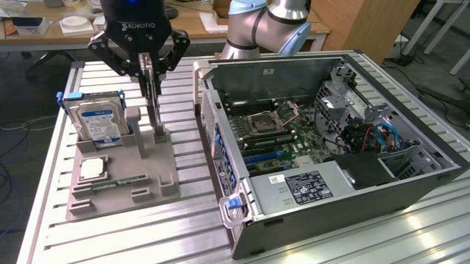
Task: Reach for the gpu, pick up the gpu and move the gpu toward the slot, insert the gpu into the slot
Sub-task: 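Pick up the gpu and move the gpu toward the slot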
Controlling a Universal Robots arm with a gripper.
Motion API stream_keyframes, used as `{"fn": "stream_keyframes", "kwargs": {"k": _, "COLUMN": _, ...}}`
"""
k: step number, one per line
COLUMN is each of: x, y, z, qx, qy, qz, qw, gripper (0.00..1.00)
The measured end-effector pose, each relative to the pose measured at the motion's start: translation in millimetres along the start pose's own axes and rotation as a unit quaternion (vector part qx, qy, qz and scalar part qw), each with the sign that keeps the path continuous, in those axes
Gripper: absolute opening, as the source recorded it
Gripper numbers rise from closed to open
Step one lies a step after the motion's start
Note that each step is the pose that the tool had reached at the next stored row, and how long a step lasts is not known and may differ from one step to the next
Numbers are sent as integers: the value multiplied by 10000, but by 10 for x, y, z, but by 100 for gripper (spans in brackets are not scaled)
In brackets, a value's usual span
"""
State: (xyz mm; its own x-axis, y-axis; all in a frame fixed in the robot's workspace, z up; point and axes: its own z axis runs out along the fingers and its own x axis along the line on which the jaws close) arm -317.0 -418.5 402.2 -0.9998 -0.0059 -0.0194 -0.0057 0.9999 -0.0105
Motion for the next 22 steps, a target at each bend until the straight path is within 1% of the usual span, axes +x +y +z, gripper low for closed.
{"fn": "stream_keyframes", "kwargs": {"k": 11, "x": -183, "y": -2, "z": 4, "qx": 0, "qy": 0, "qz": 0, "qw": 10000, "gripper": 27}}
{"fn": "stream_keyframes", "kwargs": {"k": 13, "x": -211, "y": -2, "z": 4, "qx": 13, "qy": 0, "qz": -1, "qw": 10000, "gripper": 27}}
{"fn": "stream_keyframes", "kwargs": {"k": 15, "x": -238, "y": -2, "z": 4, "qx": 46, "qy": 1, "qz": -1, "qw": 10000, "gripper": 27}}
{"fn": "stream_keyframes", "kwargs": {"k": 16, "x": -251, "y": -2, "z": 4, "qx": 55, "qy": 1, "qz": -1, "qw": 10000, "gripper": 27}}
{"fn": "stream_keyframes", "kwargs": {"k": 22, "x": -338, "y": -3, "z": -5, "qx": 59, "qy": 12, "qz": -2, "qw": 10000, "gripper": 27}}
